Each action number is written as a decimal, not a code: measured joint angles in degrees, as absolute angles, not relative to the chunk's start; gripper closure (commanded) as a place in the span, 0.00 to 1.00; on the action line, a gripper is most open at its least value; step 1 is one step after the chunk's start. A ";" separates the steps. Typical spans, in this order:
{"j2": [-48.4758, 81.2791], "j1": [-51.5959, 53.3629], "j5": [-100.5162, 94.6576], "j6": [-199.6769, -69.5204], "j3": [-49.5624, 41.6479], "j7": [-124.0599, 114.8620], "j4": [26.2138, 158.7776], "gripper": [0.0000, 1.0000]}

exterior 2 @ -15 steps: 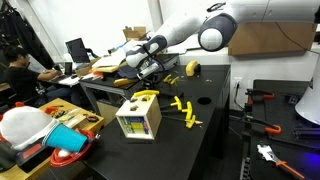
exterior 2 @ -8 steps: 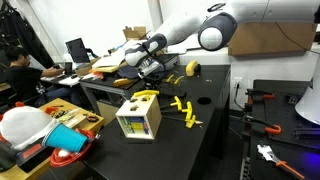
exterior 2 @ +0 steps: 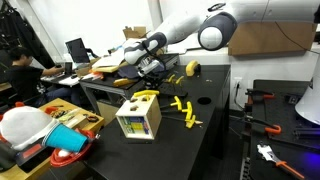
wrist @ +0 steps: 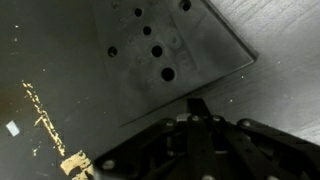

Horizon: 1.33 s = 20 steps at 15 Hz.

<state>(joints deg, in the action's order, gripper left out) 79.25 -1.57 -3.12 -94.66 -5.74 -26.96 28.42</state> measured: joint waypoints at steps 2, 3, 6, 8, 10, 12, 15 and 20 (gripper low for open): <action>79.23 -1.52 -3.12 -94.93 -5.35 -26.96 26.70 1.00; 79.34 -1.47 -3.12 -94.87 -5.28 -26.96 25.04 1.00; 78.75 -1.12 -3.23 -94.76 -5.27 -26.92 21.89 1.00; 77.94 -0.75 -3.37 -93.35 -5.27 -25.81 21.29 1.00; 77.08 -0.50 -3.47 -90.80 -5.27 -23.74 20.86 1.00; 76.12 -0.40 -3.74 -88.74 -5.31 -21.77 20.78 1.00; 74.98 -0.49 -4.15 -86.03 -5.73 -20.33 20.76 1.00; 74.65 -0.71 -4.16 -83.98 -5.76 -20.11 20.78 1.00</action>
<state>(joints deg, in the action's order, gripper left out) 74.65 -0.71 -4.16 -83.98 -5.76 -20.11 20.78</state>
